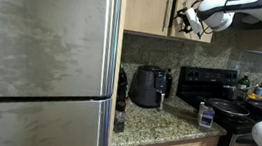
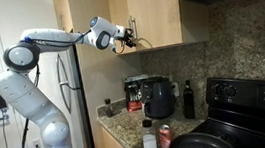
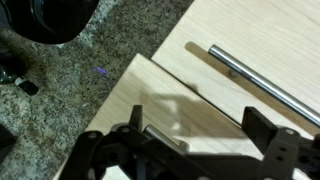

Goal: Close the open upper cabinet door

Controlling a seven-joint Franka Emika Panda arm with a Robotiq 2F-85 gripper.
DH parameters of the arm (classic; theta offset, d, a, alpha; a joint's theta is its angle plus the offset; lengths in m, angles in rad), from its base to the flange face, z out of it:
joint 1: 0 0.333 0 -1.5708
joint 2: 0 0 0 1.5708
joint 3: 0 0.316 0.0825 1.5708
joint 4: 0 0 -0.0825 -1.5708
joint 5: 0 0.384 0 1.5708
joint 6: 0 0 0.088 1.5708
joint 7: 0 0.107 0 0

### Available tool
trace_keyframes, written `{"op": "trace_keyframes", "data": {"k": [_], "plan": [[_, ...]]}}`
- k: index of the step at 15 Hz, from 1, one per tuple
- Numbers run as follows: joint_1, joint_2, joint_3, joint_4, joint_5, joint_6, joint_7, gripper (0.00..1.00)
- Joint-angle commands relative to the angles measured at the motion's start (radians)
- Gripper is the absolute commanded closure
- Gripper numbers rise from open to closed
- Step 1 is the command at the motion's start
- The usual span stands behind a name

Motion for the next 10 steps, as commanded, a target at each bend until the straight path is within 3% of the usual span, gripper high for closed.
{"op": "trace_keyframes", "data": {"k": [1, 2, 3, 4, 7, 10], "plan": [[-0.082, 0.079, 0.054, 0.079, -0.067, 0.045, 0.095, 0.0], [-0.092, 0.069, 0.061, 0.077, -0.086, -0.005, 0.118, 0.0], [-0.124, 0.033, 0.076, 0.063, -0.136, -0.15, 0.154, 0.0], [-0.139, 0.0, 0.086, 0.033, -0.177, -0.193, 0.174, 0.0], [-0.09, -0.087, 0.036, -0.006, -0.257, -0.42, 0.187, 0.0], [-0.064, -0.157, -0.008, -0.028, -0.254, -0.66, 0.142, 0.0]]}}
